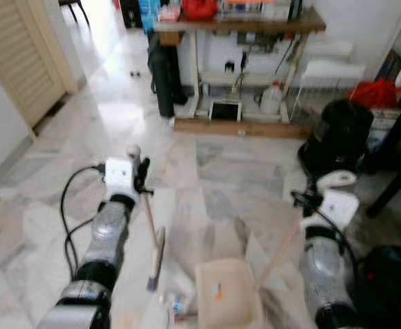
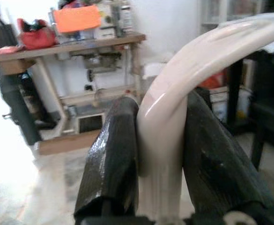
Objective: Sweep floor
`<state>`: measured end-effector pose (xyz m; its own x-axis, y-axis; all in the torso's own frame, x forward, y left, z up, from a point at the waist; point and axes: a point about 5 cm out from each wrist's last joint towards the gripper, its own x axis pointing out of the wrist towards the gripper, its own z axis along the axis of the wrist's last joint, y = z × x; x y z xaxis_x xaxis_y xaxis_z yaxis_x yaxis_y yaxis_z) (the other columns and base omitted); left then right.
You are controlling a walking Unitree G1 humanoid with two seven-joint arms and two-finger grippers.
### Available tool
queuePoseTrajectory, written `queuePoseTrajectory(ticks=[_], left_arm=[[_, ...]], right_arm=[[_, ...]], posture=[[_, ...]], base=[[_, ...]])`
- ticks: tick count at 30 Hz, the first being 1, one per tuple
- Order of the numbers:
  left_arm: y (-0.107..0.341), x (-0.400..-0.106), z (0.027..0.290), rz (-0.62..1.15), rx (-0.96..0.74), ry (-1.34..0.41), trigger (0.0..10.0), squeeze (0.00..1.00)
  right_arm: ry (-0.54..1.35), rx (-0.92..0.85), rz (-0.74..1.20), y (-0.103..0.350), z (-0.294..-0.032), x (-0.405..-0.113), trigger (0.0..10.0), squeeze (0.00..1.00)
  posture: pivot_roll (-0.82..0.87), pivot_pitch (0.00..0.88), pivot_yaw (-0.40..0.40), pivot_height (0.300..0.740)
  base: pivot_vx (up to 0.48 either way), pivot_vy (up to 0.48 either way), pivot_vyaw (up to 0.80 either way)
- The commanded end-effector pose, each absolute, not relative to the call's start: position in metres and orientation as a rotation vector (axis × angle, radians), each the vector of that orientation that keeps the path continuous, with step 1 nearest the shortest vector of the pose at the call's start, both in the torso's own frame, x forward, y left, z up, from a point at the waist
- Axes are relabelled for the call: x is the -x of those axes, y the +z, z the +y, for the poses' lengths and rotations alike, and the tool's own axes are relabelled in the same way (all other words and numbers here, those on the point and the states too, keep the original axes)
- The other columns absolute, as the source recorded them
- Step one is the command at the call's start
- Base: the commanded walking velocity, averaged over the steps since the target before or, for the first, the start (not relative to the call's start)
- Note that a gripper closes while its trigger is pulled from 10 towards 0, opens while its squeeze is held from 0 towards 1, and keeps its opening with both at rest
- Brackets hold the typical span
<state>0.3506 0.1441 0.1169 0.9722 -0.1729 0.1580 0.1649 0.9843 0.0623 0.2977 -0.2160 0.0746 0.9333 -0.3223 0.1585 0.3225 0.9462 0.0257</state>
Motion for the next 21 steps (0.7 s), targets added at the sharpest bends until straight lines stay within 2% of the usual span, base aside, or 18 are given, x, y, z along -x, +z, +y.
queuePoseTrajectory(ticks=[1,3,21], left_arm=[[0.132,-0.355,0.150,-0.223,-0.051,-0.156,10.0,0.00],[0.133,-0.356,0.152,-0.224,-0.051,-0.154,10.0,0.00],[0.130,-0.358,0.168,-0.182,-0.099,-0.146,10.0,0.00]], right_arm=[[-0.307,0.007,-0.199,0.084,-0.211,-0.303,10.0,0.00],[-0.308,0.008,-0.199,0.083,-0.211,-0.303,10.0,0.00],[-0.307,0.029,-0.161,0.076,-0.211,-0.302,10.0,0.00]], posture=[[0.07,0.011,0.009,0.740],[0.07,0.012,0.008,0.740],[0.07,0.028,0.004,0.740]], base=[[0.300,0.000,0.00],[0.296,0.000,0.00],[0.000,0.000,0.00]])
